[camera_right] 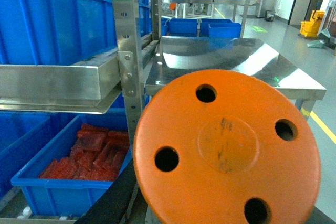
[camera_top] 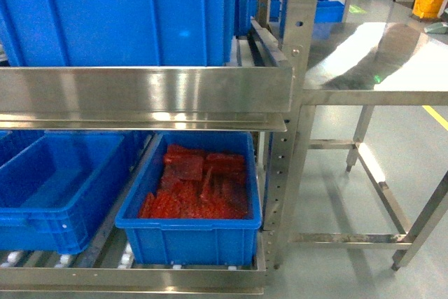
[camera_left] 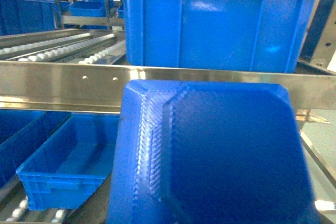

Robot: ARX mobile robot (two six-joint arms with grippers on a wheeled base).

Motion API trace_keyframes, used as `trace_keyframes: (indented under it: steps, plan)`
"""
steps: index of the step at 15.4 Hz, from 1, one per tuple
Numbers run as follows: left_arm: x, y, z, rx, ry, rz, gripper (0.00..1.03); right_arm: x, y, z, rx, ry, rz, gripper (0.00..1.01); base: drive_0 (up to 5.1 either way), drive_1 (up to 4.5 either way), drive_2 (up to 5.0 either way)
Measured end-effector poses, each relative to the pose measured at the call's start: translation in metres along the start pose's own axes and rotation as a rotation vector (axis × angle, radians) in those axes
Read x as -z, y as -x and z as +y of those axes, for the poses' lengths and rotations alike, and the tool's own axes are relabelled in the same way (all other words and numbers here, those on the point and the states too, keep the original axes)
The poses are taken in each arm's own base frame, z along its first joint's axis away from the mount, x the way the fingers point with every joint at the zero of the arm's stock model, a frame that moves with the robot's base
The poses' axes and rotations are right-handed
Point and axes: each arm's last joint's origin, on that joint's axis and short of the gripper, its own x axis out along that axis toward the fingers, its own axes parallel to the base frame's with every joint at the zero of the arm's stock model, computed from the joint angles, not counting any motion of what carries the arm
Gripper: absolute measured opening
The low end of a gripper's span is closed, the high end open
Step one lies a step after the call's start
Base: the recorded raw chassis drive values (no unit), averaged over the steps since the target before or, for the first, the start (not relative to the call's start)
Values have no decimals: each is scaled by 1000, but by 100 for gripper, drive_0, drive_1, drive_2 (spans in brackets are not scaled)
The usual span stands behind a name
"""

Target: Sort blue parts and orange caps into right shelf containers

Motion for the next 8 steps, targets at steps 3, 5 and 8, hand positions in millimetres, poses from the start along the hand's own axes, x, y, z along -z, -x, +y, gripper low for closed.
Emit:
trace_keyframes:
  steps: [3,5,8]
  plan:
    - [0,0,0,0,0,-1,43,0,0,0,0,0,-4,44,-491,241,241]
    - [0,0,0,0,0,0,43,0,0,0,0,0,0,44,-483,248,248]
    - [0,0,0,0,0,0,43,0,0,0,0,0,0,44,-506,226,226]
